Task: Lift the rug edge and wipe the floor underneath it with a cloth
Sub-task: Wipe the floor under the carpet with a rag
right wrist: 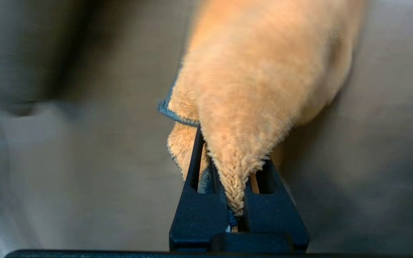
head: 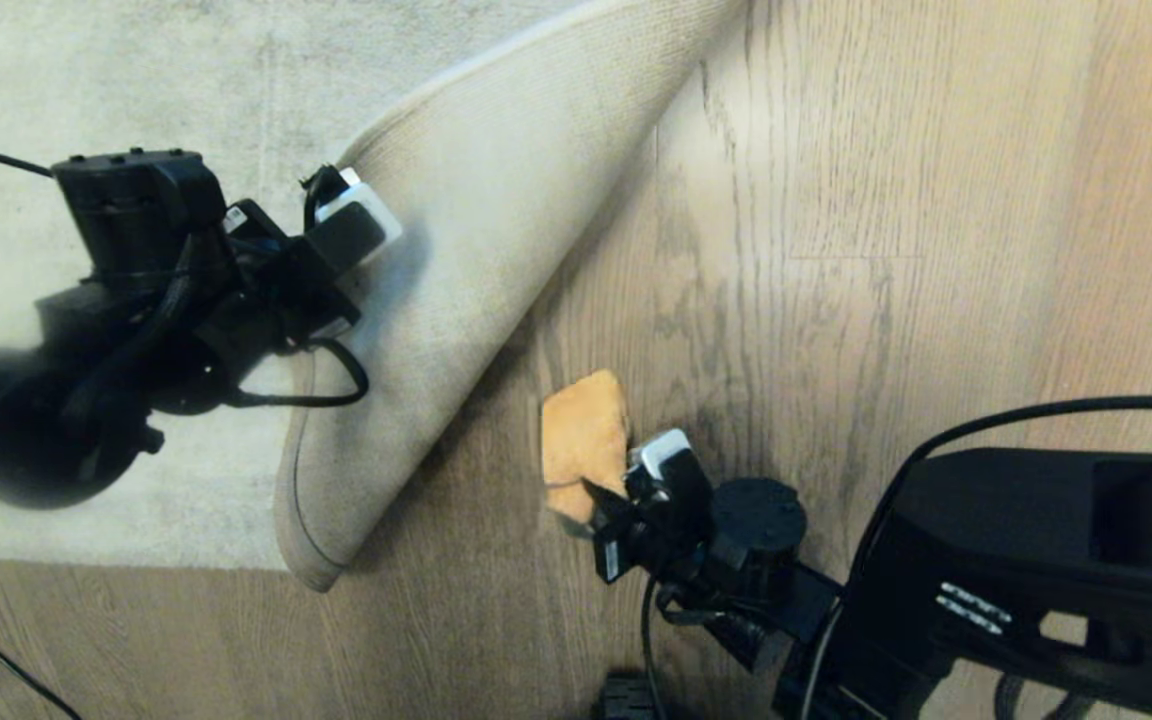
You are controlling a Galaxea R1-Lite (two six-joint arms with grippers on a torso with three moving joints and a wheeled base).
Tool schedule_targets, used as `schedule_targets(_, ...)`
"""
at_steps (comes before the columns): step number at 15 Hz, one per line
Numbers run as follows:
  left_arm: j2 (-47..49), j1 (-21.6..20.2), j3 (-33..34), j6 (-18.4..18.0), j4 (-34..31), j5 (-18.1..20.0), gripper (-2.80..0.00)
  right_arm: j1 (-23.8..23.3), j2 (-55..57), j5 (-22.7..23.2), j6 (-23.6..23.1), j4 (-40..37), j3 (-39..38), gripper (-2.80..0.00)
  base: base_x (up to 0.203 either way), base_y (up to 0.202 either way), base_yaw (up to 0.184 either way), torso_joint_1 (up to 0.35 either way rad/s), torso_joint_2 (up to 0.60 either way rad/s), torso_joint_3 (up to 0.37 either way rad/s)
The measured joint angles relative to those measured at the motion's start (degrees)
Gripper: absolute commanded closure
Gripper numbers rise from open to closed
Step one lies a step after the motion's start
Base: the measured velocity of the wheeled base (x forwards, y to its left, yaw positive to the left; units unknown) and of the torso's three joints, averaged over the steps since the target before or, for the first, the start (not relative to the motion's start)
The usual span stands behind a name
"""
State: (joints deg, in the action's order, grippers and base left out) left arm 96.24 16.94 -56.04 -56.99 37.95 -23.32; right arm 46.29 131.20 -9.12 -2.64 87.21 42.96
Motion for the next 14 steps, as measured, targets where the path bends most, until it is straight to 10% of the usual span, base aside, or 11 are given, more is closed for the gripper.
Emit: schedule_targets(14,0.4,0.0,-0.2,0.7,0.1,0.0,0.0,-15.9,-13.5,5.8,-3.8,-0.4,-5.6,0.0,0.0,0.0,0.0,0.0,0.0,0.0)
